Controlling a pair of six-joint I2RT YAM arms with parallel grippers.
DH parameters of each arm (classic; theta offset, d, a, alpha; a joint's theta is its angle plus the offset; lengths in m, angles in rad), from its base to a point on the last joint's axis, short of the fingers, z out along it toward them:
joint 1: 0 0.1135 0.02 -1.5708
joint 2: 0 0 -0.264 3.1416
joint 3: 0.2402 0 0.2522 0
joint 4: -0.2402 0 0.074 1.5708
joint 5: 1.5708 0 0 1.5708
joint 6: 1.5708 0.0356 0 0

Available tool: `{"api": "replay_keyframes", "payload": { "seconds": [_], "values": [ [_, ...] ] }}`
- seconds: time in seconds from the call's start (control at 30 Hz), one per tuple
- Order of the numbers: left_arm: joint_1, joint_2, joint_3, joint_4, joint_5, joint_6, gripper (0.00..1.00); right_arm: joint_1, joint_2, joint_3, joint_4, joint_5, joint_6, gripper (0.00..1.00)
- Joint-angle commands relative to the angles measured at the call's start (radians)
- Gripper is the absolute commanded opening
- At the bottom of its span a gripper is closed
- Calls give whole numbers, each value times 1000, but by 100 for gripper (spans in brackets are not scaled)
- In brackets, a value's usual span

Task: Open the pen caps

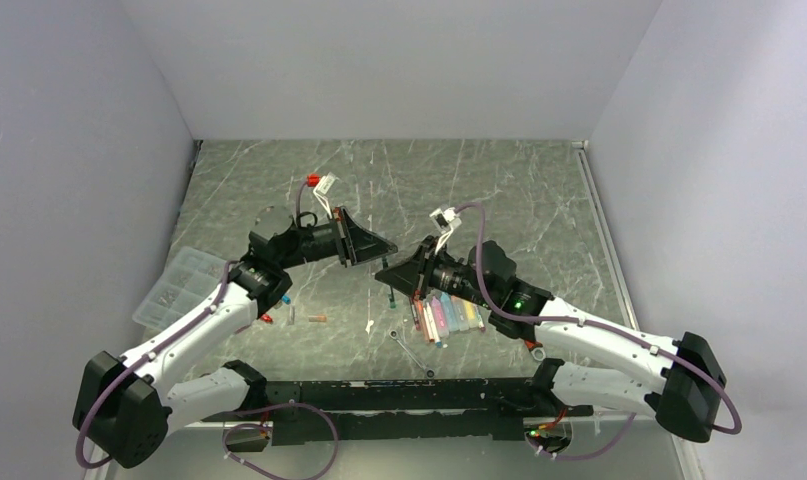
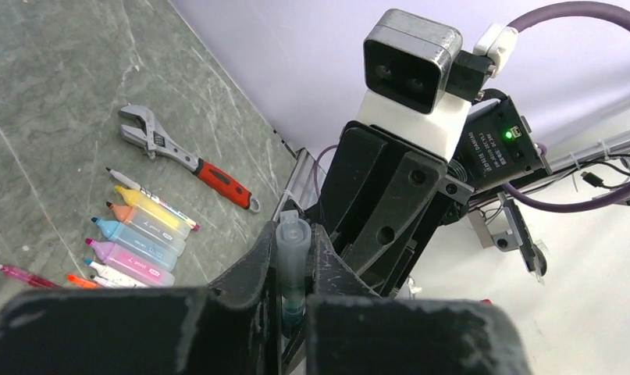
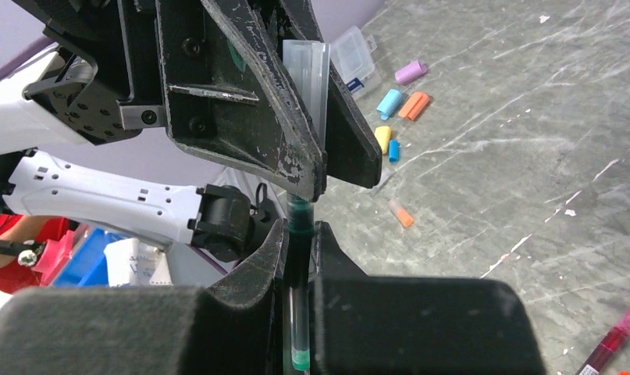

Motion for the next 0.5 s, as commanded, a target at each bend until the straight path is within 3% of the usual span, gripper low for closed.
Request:
{"api": "replay_keyframes", "payload": {
  "seconds": [0.0, 0.17, 0.3, 0.47],
  "values": [
    [-9, -26, 18, 37, 1, -5, 0, 1, -23, -11, 26, 51, -15, 0],
    [44, -50, 160, -122, -150, 78, 0, 19, -35, -21, -34, 52, -31, 0],
    [175, 17, 304, -71, -133, 14, 0, 88, -80, -51, -88, 139, -13, 0],
    [197, 47, 374, -85, -206, 25, 0, 134, -158, -98, -138, 276, 28, 0]
  ]
}}
